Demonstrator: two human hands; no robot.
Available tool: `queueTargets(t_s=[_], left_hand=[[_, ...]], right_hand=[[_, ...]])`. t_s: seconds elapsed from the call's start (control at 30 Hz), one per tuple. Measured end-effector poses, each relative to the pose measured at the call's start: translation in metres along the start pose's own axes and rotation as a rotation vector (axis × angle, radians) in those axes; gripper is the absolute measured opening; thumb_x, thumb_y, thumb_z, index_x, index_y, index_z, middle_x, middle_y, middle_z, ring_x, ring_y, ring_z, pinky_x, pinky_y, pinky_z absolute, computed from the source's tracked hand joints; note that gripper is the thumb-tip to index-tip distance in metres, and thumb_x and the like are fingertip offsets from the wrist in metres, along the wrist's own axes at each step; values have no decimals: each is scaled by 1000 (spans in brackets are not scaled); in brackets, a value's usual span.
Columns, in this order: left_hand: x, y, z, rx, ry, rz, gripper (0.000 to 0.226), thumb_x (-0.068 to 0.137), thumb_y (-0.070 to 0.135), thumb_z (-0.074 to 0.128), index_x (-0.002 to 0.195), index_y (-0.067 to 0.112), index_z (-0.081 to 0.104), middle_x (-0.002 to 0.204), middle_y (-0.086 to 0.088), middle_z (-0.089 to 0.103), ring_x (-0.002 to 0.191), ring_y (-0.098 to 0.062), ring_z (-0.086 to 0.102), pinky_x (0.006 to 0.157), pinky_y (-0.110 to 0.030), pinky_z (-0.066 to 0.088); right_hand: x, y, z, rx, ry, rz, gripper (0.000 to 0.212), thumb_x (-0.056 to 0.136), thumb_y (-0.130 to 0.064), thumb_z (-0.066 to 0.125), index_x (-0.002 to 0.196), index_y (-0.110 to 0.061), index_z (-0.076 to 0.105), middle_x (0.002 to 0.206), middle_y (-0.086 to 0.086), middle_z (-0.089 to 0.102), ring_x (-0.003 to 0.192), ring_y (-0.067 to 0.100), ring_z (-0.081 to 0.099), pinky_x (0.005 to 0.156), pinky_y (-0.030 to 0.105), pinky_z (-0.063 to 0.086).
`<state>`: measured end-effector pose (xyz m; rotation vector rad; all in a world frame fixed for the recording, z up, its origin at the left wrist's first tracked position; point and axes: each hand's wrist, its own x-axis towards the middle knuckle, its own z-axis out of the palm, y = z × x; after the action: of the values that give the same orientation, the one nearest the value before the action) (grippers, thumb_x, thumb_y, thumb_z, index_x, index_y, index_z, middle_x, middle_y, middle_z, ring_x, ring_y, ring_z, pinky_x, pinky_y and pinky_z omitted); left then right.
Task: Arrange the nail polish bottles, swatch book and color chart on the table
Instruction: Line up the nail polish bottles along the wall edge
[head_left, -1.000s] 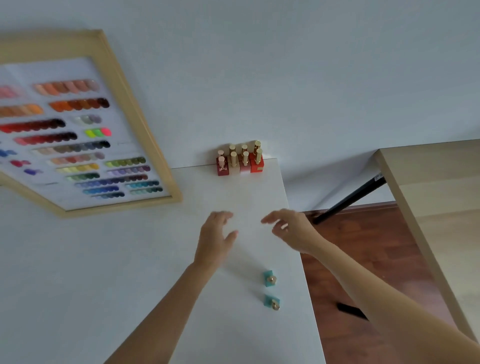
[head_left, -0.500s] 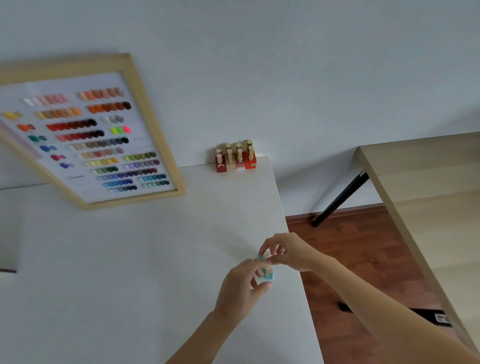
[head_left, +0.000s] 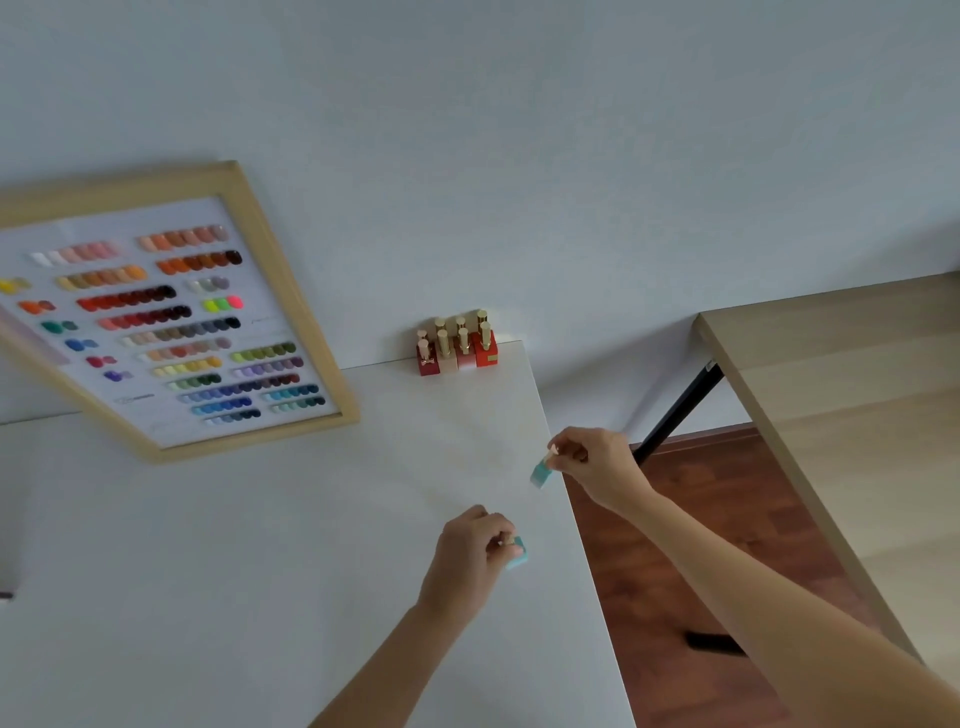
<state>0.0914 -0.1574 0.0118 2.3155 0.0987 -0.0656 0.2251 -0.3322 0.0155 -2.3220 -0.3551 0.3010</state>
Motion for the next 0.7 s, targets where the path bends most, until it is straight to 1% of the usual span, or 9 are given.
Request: queueTargets(t_s=[0.07, 0.1, 0.2, 0.27, 0.37, 0.43, 0.53, 0.63, 0.7], left_hand=[[21, 2, -9, -39, 67, -16, 8, 75, 11, 75, 80, 9, 69, 77, -3, 62, 68, -16, 62, 67, -24, 55], [33, 4, -13, -62, 100, -24, 9, 75, 11, 76, 81, 8, 70, 78, -5, 64, 69, -16, 63, 68, -25, 55], [72, 8, -22, -116, 174, -49, 16, 74, 9, 77, 89, 4, 73, 85, -10, 69, 75, -15, 67, 74, -27, 59], [97, 11, -25, -106, 206, -54, 20, 75, 10, 77, 94, 4, 72, 90, -8, 71, 79, -15, 68, 77, -26, 59], [134, 13, -27, -104, 247, -46, 22, 75, 11, 77, 96, 5, 72, 93, -8, 72, 80, -14, 68, 77, -24, 59], [157, 12, -28, -93, 267, -35, 23, 76, 10, 76, 98, 5, 72, 93, -8, 72, 81, -14, 68, 77, -25, 59], [187, 9, -25, -92, 296, -26, 23, 76, 9, 76, 98, 4, 72, 93, -10, 72, 82, -15, 67, 77, -26, 59], [206, 5, -23, -94, 307, -17, 22, 76, 8, 75, 98, 4, 72, 92, -10, 72, 82, -13, 67, 75, -23, 58], [217, 3, -20, -95, 300, -16, 22, 77, 7, 75, 98, 3, 72, 92, -11, 72, 81, -14, 67, 75, -22, 58]], right_hand=[[20, -1, -7, -22, 50, 3, 10, 77, -16, 74, 85, -11, 72, 70, 1, 67, 62, 16, 58, 57, 11, 39], [31, -2, -11, -29, 75, 5, 11, 77, -16, 73, 86, -10, 72, 70, 1, 67, 61, 17, 57, 56, 10, 37], [63, -6, -18, -34, 127, 20, 12, 78, -18, 72, 87, -10, 73, 72, 3, 68, 63, 16, 55, 52, 7, 34], [84, -8, -21, -23, 140, 32, 14, 79, -19, 72, 89, -10, 73, 76, 4, 70, 67, 17, 58, 54, 7, 34], [115, -11, -23, -10, 148, 35, 15, 80, -17, 71, 91, -7, 73, 83, 7, 72, 72, 19, 60, 57, 11, 37], [135, -12, -21, -1, 155, 46, 15, 80, -17, 71, 90, -6, 74, 83, 8, 72, 71, 17, 58, 57, 10, 37], [164, -11, -16, 36, 166, 83, 15, 80, -17, 71, 91, -6, 74, 83, 8, 72, 73, 19, 60, 59, 14, 39], [182, -11, -8, 65, 172, 98, 16, 79, -16, 72, 90, -6, 74, 81, 9, 72, 70, 16, 58, 59, 11, 37], [194, -11, -3, 93, 176, 105, 16, 78, -17, 73, 90, -7, 74, 80, 8, 72, 70, 16, 59, 60, 12, 40]])
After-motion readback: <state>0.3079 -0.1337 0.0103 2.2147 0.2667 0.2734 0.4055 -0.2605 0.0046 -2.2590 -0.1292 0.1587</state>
